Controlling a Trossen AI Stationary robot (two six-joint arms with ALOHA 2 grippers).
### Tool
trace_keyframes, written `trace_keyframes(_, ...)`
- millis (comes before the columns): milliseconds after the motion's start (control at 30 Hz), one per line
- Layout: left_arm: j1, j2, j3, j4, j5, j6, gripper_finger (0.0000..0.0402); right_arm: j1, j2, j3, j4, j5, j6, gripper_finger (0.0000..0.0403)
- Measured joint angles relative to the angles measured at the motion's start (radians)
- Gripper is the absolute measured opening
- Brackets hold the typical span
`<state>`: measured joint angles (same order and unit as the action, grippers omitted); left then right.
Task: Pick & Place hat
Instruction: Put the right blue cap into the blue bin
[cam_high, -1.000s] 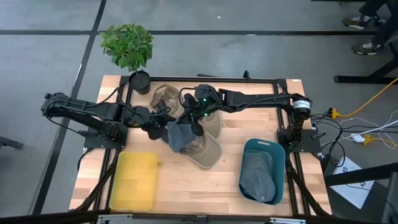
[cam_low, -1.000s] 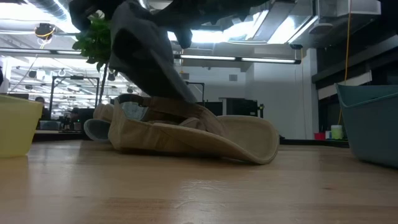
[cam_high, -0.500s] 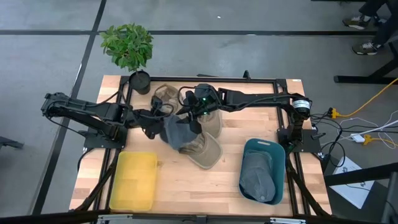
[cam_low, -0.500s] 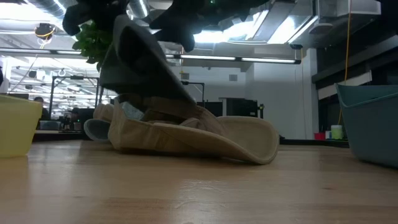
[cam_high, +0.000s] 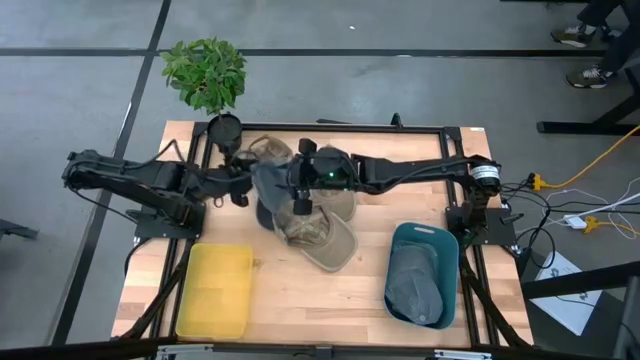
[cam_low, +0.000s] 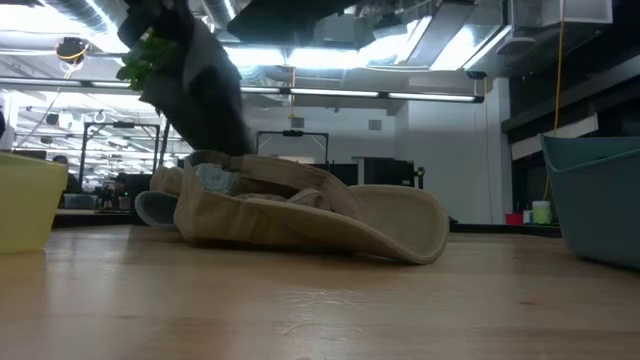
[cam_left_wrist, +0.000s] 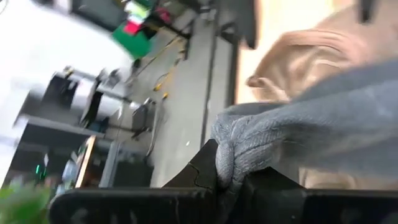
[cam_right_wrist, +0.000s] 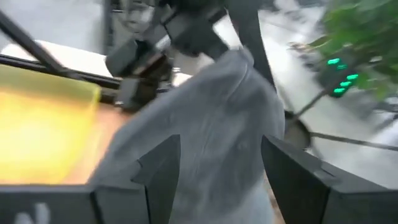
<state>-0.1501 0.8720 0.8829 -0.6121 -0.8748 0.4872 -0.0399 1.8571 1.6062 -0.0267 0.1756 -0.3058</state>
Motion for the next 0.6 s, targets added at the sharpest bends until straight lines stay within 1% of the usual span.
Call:
trace_keyframes(133,0.003,-0.025,0.001,0.002,-0.087,-0.101,0.0010,0.014,0.001,0.000,0.036,0.068,-0.024,0.0222)
trace_keyframes(300,0.021,0.009,0.001,0.045,-0.175,-0.203,0.0010,0.015,0.005,0.000,0.115,0.070,-0.021,0.0222)
trace_keyframes(433,0.037,0.045,0.001,0.136,-0.179,-0.210,0.0011,0.015,0.031,0.000,0.197,0.070,-0.024,0.0222)
trace_keyframes(567,0.053,0.074,0.001,0.171,-0.180,-0.189,0.0011,0.015,0.055,0.000,0.254,0.072,-0.036,0.0222)
trace_keyframes(600,0.058,0.078,0.001,0.174,-0.176,-0.189,0.0011,0.015,0.061,0.000,0.269,0.088,-0.038,0.0222)
